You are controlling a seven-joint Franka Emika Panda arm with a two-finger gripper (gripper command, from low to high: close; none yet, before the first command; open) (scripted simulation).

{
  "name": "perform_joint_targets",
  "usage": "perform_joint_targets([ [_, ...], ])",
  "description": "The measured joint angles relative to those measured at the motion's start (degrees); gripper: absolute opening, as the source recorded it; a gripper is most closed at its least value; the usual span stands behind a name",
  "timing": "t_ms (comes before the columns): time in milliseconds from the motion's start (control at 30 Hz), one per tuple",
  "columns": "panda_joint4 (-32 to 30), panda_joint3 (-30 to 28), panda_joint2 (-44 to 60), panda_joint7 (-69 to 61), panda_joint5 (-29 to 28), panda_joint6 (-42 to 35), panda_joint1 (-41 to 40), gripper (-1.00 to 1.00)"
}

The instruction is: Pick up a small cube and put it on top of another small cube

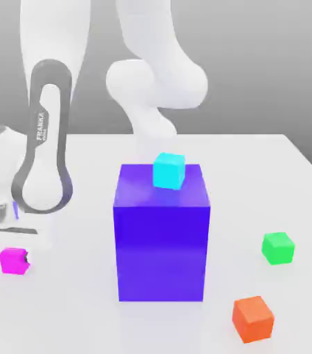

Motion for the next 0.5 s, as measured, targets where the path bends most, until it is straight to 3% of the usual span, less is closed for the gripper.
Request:
perform_joint_targets([
  [100,-0.2,-1.3,-0.7,0.7,-0.9,-0.4,1.2,-1.0],
  [367,-3.2,-13.4,-9.5,11.5,-15.1,-5.6,10.3,-1.0],
  [500,-2.0,-16.0,-11.2,16.2,-21.6,-7.7,14.1,-1.0],
])
